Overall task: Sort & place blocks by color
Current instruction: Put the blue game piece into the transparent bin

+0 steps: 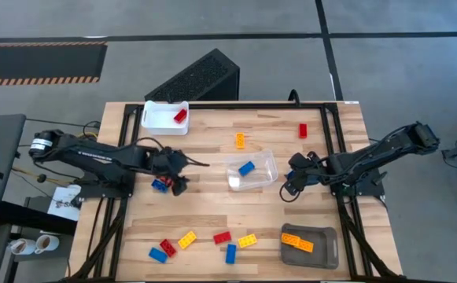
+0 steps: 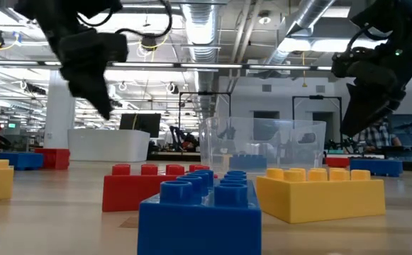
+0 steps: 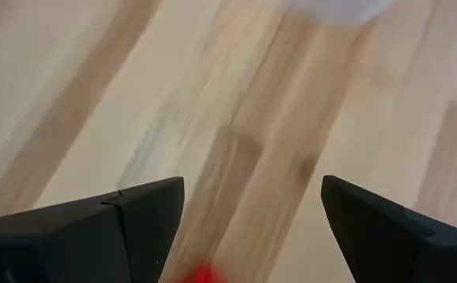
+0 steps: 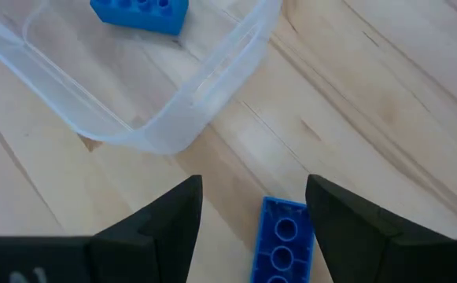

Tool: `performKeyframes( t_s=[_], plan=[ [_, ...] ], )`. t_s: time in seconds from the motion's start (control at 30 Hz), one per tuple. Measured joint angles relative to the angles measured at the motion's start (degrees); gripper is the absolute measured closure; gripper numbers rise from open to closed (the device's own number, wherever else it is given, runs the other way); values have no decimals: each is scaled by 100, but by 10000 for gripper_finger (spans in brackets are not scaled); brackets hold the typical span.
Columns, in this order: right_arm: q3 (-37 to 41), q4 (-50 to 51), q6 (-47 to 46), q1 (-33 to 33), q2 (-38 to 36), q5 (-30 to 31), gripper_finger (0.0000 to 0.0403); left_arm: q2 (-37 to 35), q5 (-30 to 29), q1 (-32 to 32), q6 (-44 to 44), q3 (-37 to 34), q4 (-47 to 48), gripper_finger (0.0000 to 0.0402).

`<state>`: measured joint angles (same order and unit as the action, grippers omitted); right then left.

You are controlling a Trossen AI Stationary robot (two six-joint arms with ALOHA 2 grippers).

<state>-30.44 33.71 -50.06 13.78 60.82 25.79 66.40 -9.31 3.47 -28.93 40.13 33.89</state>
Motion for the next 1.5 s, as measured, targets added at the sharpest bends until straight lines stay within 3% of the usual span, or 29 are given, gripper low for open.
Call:
performKeyframes(
  t_s=[0.27,0.5,0.9,1.0,1.13,1.5],
  plan=[
    [0,9,2,3,0,-72,153,-16,316,674,-1533,-145,1756,118],
    [0,-4,5,7,0,-145,153,-16,-4,1147,-2128,-200,2221,118],
    [0,-19,112,7,0,-147,153,59,-213,1152,-1931,-200,2168,118],
    [0,-34,178,7,0,-141,153,259,-572,1154,-1531,-200,2116,118],
    [0,-57,219,7,0,-139,153,646,-349,1167,-886,-200,2021,118],
    [0,-102,404,7,0,-130,153,1011,-186,1458,-343,-204,1930,118]
  ],
)
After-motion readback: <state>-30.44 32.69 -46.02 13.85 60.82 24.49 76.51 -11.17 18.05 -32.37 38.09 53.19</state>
